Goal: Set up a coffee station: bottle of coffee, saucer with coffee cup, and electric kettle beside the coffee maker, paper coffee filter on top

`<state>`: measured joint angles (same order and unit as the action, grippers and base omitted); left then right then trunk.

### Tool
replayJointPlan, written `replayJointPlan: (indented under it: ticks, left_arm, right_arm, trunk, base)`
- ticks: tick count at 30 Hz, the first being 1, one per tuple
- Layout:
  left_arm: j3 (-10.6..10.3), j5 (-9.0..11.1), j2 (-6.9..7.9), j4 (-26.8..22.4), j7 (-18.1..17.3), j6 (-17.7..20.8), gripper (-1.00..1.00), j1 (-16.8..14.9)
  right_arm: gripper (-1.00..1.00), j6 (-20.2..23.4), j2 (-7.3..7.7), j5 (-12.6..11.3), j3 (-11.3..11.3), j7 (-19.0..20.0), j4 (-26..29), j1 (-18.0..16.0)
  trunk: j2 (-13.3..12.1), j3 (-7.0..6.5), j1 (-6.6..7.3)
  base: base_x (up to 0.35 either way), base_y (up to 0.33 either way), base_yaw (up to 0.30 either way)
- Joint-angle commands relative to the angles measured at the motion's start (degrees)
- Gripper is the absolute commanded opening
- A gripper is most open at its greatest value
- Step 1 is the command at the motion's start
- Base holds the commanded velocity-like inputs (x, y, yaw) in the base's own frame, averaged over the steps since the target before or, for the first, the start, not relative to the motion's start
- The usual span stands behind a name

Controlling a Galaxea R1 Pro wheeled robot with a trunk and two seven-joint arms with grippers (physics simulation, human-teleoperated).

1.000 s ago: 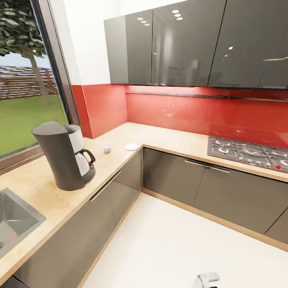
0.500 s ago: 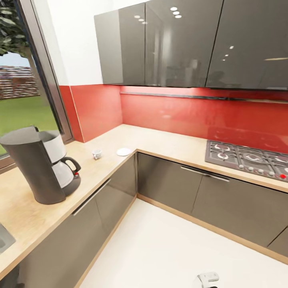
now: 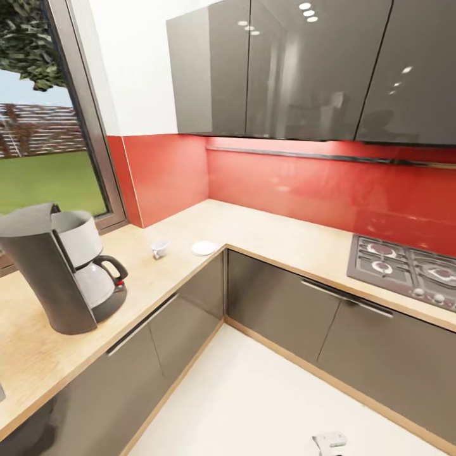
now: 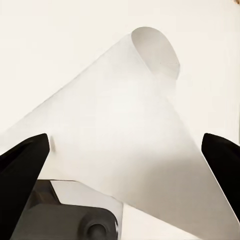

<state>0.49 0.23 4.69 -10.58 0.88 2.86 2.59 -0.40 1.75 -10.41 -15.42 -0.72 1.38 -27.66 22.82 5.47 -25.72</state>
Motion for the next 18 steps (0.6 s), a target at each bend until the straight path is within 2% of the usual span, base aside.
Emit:
replayJointPlan:
  ticks: [1, 11, 18]
  left_arm:
    - [0.0, 0.0, 0.01, -0.2, 0.1, 0.3, 1.0, 0.0]
    - [0.1, 0.0, -0.07, -0.5, 0.1, 0.3, 1.0, 0.0]
    - [0.1, 0.1, -0.11, -0.5, 0.1, 0.3, 1.0, 0.0]
  right_arm:
    - [-1.0, 0.0, 0.0, -0.6, -0.5, -0.1, 0.0, 0.0]
    - [-1.0, 0.0, 0.0, -0.6, -0.5, -0.1, 0.0, 0.0]
    - [-1.0, 0.0, 0.0, -0.6, -0.5, -0.1, 0.0, 0.2]
  trunk:
    - [0.1, 0.1, -0.06]
    - [0.1, 0.1, -0.06]
    - [0.1, 0.1, -0.06]
  base:
    - [0.281, -0.221, 0.275]
    - [0.272, -0.228, 0.276]
    - [0.113, -0.295, 0.276]
